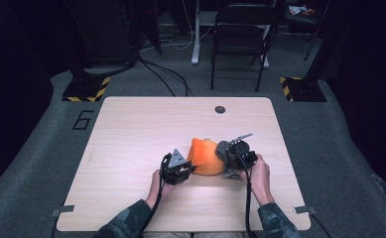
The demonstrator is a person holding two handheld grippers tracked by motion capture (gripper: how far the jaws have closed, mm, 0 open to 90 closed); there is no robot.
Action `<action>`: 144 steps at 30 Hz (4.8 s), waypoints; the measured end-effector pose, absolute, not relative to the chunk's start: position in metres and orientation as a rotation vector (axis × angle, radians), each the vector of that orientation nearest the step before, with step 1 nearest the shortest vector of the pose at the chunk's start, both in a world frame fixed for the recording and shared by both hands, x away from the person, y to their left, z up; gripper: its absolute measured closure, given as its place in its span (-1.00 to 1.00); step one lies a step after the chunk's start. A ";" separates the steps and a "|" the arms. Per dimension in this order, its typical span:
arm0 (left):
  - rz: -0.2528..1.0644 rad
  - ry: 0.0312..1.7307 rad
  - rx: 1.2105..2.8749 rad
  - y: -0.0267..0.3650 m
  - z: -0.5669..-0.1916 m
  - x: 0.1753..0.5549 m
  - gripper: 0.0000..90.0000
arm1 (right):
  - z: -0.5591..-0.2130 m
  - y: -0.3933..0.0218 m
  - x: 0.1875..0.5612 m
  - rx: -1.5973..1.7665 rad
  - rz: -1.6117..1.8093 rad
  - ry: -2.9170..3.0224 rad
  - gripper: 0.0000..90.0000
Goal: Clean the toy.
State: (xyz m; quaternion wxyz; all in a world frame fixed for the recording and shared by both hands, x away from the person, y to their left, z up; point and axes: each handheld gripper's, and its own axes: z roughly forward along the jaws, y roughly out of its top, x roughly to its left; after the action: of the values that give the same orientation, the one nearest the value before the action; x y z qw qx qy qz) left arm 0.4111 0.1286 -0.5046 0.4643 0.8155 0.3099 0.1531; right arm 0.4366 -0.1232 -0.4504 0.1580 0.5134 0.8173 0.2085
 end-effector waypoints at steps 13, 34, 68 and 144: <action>0.352 0.811 1.983 0.135 -0.506 0.416 0.69 | -0.444 -0.135 0.439 1.494 0.612 2.294 0.58; 0.479 0.794 1.984 0.127 -0.495 0.408 -0.11 | -0.435 -0.109 0.432 1.348 0.803 2.307 0.60; 0.479 0.691 2.030 0.117 -0.503 0.402 0.69 | -0.420 -0.076 0.421 1.123 0.678 2.331 0.59; 0.497 0.706 1.982 0.111 -0.500 0.398 0.74 | -0.395 -0.068 0.418 1.258 1.021 2.249 0.60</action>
State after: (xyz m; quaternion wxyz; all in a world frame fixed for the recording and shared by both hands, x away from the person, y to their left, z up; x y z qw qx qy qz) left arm 0.3984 0.1112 -0.4995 0.4707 0.8089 0.2881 0.2028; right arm 0.4179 -0.0683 -0.3947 0.1836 0.4462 0.7976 0.3621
